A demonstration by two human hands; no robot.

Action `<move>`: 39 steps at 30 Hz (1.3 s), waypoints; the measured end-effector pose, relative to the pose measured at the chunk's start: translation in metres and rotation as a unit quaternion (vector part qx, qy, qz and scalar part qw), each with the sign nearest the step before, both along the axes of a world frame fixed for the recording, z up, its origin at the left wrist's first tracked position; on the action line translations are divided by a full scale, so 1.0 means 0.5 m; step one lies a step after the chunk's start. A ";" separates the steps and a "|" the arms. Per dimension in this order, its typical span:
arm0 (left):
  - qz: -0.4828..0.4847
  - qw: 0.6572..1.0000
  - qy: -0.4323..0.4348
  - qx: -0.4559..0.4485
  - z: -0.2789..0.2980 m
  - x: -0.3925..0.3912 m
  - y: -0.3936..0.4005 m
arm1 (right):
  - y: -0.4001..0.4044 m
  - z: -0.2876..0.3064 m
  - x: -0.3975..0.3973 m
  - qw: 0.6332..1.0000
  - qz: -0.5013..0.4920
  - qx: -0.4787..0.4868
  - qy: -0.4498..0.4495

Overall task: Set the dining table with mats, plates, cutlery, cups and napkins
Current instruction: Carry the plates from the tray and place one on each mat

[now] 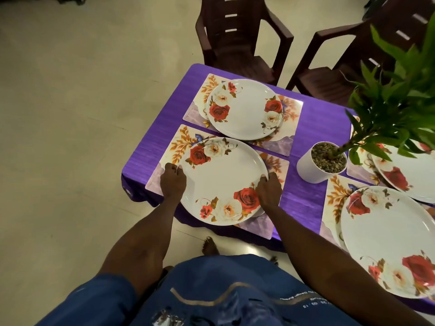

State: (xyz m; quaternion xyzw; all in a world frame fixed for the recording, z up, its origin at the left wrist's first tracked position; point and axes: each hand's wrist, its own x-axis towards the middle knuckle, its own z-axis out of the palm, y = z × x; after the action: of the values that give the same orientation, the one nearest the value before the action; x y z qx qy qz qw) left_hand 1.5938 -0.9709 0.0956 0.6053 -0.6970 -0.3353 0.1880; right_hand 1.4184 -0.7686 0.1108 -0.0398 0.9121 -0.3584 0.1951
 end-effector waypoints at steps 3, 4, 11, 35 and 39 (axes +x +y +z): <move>-0.001 1.000 -0.001 0.001 0.002 0.003 -0.004 | -0.002 0.003 0.003 1.000 0.004 0.004 -0.002; 0.000 1.000 0.000 0.002 0.002 0.003 -0.005 | -0.002 0.003 0.004 1.000 0.008 0.004 0.000; 0.007 1.000 0.008 0.003 0.005 0.005 0.003 | -0.003 -0.005 0.007 1.000 0.015 0.010 0.019; -0.005 1.000 0.024 0.009 0.007 -0.009 0.051 | 0.052 -0.020 -0.010 0.999 0.036 0.028 0.029; -0.007 0.999 0.034 0.004 0.003 -0.009 0.064 | 0.062 -0.024 -0.016 0.999 0.032 0.027 0.028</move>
State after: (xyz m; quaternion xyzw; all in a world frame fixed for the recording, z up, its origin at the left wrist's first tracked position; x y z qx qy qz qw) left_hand 1.5892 -0.9389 0.0971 0.5894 -0.6933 -0.3595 0.2066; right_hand 1.4106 -0.7374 0.0987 -0.0739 0.9246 -0.3262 0.1820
